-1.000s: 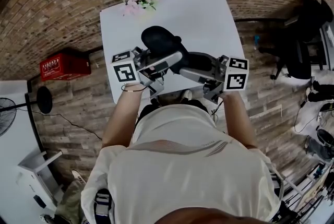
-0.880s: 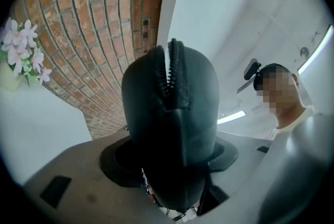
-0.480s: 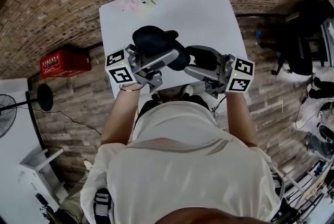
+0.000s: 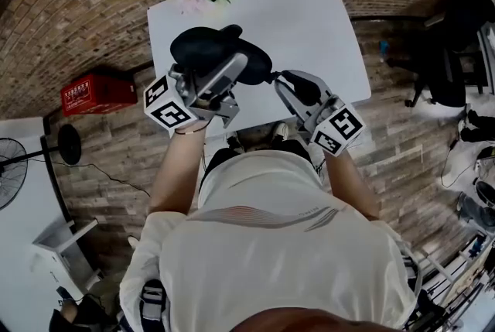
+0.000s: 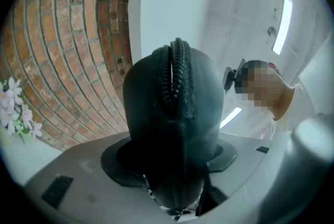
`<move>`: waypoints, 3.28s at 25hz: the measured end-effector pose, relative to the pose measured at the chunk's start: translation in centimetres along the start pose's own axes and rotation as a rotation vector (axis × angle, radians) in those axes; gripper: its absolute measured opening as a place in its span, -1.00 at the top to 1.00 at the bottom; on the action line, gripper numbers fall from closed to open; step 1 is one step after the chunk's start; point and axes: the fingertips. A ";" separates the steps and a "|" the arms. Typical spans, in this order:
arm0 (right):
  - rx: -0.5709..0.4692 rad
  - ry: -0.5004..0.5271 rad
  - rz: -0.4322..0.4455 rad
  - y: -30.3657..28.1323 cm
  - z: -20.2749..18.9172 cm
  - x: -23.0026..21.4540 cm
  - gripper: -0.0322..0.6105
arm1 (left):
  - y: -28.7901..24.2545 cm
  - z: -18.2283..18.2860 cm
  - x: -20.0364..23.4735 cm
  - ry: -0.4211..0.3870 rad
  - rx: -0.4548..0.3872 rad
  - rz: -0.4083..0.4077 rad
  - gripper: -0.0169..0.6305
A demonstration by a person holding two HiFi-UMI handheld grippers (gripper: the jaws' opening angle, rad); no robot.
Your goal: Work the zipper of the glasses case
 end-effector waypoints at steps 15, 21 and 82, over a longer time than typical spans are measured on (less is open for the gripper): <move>-0.024 0.143 0.037 -5.2 1.5 4.3 0.47 | -0.1 0.4 1.7 -0.197 0.007 0.196 0.12; 0.017 0.141 0.027 -6.2 0.9 3.8 0.62 | 0.1 0.1 2.6 -0.196 0.006 0.232 0.12; 0.108 0.607 -0.207 -3.9 3.2 -0.4 0.71 | 1.8 -3.1 5.9 0.078 0.104 0.314 0.15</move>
Point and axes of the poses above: the fingertips, and each gripper's own axes: y backward along the fingers, x to its left, z out of its top, and after that the axes turned 9 degrees about -y, right-handed
